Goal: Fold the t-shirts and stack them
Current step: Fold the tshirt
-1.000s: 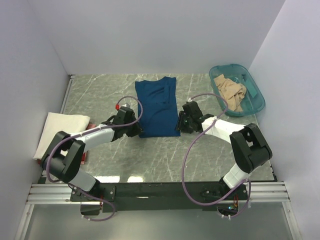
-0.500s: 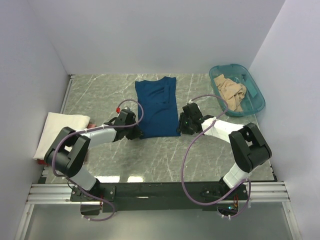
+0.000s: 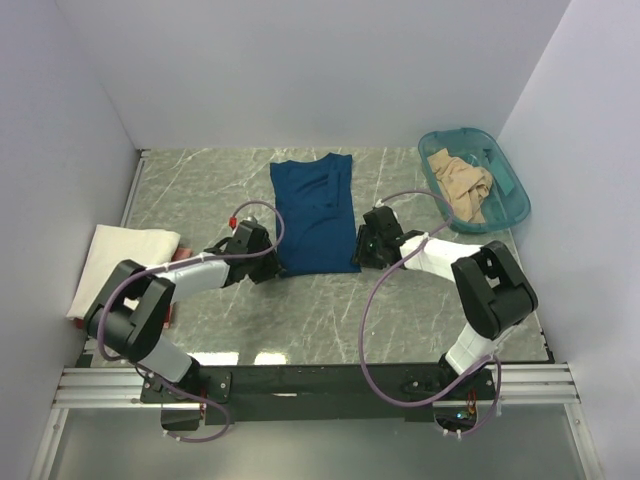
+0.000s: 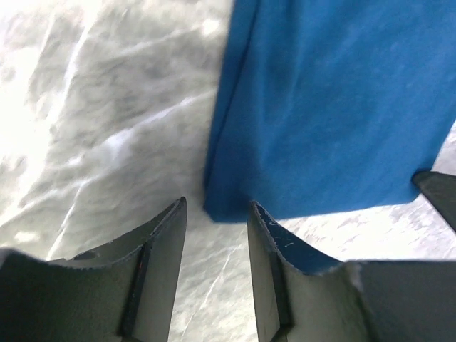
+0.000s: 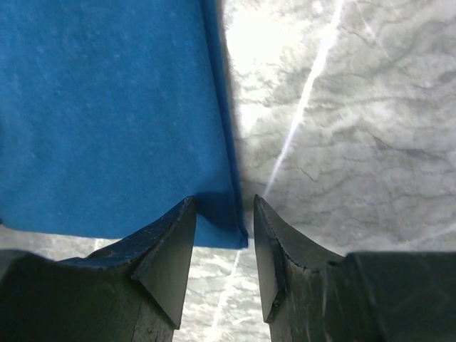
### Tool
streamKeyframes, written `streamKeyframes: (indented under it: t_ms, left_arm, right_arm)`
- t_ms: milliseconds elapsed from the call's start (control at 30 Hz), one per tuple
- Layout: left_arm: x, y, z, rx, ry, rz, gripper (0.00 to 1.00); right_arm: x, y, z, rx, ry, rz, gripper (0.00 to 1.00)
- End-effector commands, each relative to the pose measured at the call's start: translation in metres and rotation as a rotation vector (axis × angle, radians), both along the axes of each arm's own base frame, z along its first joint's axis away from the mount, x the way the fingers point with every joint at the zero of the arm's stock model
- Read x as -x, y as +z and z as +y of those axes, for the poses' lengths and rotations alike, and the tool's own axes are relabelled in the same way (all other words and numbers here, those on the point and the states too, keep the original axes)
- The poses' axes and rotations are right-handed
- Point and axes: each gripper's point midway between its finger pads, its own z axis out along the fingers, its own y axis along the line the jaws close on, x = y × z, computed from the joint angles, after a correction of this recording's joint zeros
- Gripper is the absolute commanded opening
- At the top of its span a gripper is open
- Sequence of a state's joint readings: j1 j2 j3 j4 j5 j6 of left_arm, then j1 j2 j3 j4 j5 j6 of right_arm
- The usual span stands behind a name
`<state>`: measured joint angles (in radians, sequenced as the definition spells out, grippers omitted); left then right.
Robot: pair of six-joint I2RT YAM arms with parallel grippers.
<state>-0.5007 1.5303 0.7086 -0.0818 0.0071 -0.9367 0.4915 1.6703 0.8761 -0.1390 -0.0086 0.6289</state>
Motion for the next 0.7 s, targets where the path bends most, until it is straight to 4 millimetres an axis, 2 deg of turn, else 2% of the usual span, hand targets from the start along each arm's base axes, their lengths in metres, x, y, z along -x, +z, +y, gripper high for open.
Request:
streamKeyframes:
  t_ms: [0,67,167,267,300,333,367,400,433,467,500,567,600,633,667]
  left_arm:
    - [-0.007,-0.005,-0.004,0.003,-0.012,-0.011,0.45]
    - [-0.008,-0.010,-0.007,0.010,-0.013,0.002,0.44]
    - [-0.006,-0.016,-0.010,0.025,-0.012,0.021,0.37]
    - [0.000,-0.021,-0.009,0.027,-0.005,0.042,0.20]
    - [0.003,-0.023,-0.008,0.029,-0.007,0.050,0.10]
    - [0.004,-0.020,-0.009,0.037,-0.009,0.046,0.06]
    - [0.005,-0.018,-0.009,0.041,-0.011,0.039,0.01]
    - [0.009,-0.017,-0.010,0.042,-0.013,0.039,0.01]
    - [0.011,-0.011,-0.010,0.048,-0.017,0.032,0.01]
    - [0.015,-0.010,-0.009,0.047,-0.017,0.034,0.01]
    - [0.020,-0.010,-0.007,0.043,-0.018,0.041,0.01]
    - [0.029,-0.002,-0.005,0.054,-0.016,0.036,0.01]
    - [0.038,-0.005,-0.001,0.053,-0.017,0.051,0.01]
    - [0.042,0.003,-0.002,0.071,-0.016,0.040,0.01]
    - [0.050,0.002,-0.001,0.069,-0.021,0.053,0.01]
  right_arm:
    - [0.004,-0.011,0.006,-0.013,0.010,0.031,0.45]
    - [0.006,-0.011,0.010,-0.029,0.017,0.032,0.42]
    - [0.009,-0.012,0.015,-0.043,0.028,0.037,0.37]
    - [0.012,-0.014,0.017,-0.055,0.035,0.042,0.29]
    - [0.015,-0.015,0.016,-0.059,0.037,0.048,0.24]
    - [0.016,-0.012,0.016,-0.064,0.037,0.042,0.14]
    - [0.018,-0.010,0.016,-0.068,0.038,0.039,0.11]
    - [0.023,-0.012,0.014,-0.070,0.043,0.051,0.07]
    - [0.025,-0.005,0.015,-0.084,0.046,0.036,0.02]
    - [0.028,-0.003,0.015,-0.096,0.050,0.036,0.00]
    - [0.038,-0.008,0.012,-0.097,0.054,0.050,0.00]
    - [0.047,0.003,0.012,-0.122,0.068,0.032,0.00]
    - [0.060,-0.004,0.007,-0.116,0.069,0.054,0.00]
    - [0.064,0.005,0.007,-0.136,0.075,0.031,0.00]
    - [0.072,0.004,0.005,-0.139,0.077,0.035,0.00]
